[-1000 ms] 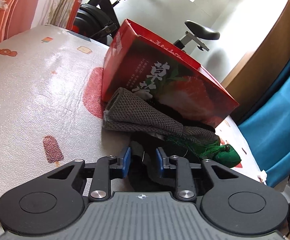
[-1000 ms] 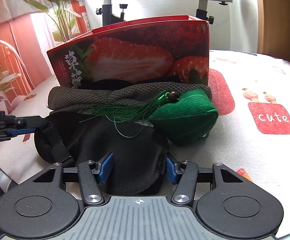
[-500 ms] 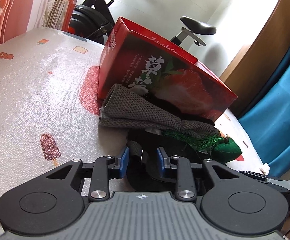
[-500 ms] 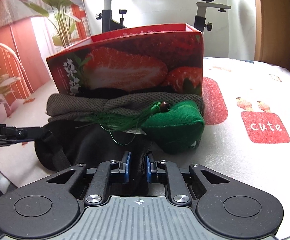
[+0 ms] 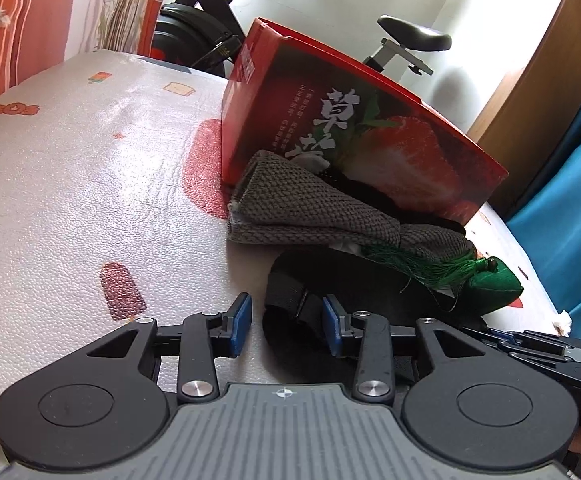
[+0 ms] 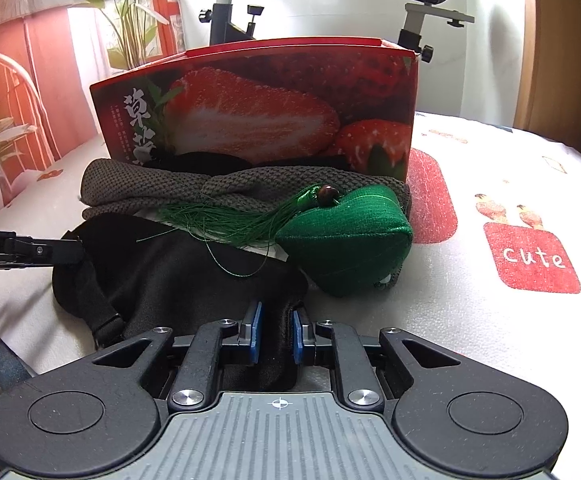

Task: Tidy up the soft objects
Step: 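Close both grippers on the black fabric item, then lift the black fabric item with both grippers and carry it over the red box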

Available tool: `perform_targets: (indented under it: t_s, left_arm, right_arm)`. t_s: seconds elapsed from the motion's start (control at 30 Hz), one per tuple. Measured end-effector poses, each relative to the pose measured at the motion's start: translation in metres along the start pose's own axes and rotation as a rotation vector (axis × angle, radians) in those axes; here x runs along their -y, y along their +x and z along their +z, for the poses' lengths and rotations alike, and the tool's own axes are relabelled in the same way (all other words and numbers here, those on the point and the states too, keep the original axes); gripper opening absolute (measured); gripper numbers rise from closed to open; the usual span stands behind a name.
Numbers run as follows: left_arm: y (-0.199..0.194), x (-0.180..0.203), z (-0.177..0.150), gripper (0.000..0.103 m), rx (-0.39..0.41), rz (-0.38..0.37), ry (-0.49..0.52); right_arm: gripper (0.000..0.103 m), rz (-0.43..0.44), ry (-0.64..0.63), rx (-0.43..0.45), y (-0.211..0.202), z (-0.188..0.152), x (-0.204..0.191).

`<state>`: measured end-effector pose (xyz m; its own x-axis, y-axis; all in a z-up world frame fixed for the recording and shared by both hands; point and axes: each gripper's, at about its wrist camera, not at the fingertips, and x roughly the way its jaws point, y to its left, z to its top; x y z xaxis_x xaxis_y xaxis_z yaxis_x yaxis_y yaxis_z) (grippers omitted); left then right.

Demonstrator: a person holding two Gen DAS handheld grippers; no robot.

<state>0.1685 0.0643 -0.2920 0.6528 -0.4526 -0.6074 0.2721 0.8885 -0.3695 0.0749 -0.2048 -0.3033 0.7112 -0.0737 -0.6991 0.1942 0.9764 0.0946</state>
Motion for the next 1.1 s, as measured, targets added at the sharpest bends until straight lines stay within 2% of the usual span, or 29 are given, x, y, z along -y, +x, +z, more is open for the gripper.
perform_targets:
  t_s: [0.13,0.3,0.4,0.47,0.5,0.53,0.73,0.9,1.1]
  left_arm:
    - [0.005,-0.003,0.004,0.04,0.007,-0.016,-0.018]
    - [0.007,-0.012,0.001,0.04,-0.013,-0.134,-0.13]
    - [0.006,-0.008,-0.001,0.04,-0.026,-0.149,-0.112]
    - [0.001,0.0,-0.001,0.032,-0.011,-0.129,-0.068]
    - [-0.001,0.003,-0.001,0.019,-0.001,-0.112,-0.046]
    - [-0.004,0.005,0.001,0.014,0.011,-0.093,-0.03]
    - [-0.024,0.006,0.006,0.011,0.092,-0.024,-0.014]
    - [-0.041,0.014,0.011,0.01,0.145,-0.011,0.016]
    - [-0.064,0.027,0.029,0.01,0.229,-0.006,0.053]
  right_arm:
    - [0.015,0.0,-0.001,0.001,0.0,0.0,0.0]
    - [0.015,0.0,0.0,0.0,0.0,0.0,0.0]
    - [0.015,0.0,0.0,0.0,0.0,0.0,0.0]
    - [0.015,0.0,0.001,-0.003,-0.001,0.001,0.0]
    - [0.015,-0.002,-0.002,-0.004,-0.001,0.001,-0.001]
    - [0.014,-0.002,0.0,-0.001,-0.003,0.002,-0.002]
    - [0.013,0.063,-0.008,0.071,-0.027,0.012,-0.006]
    - [0.011,0.108,-0.083,0.15,-0.052,0.026,-0.018]
    - [0.01,0.13,-0.099,0.221,-0.072,0.048,-0.022]
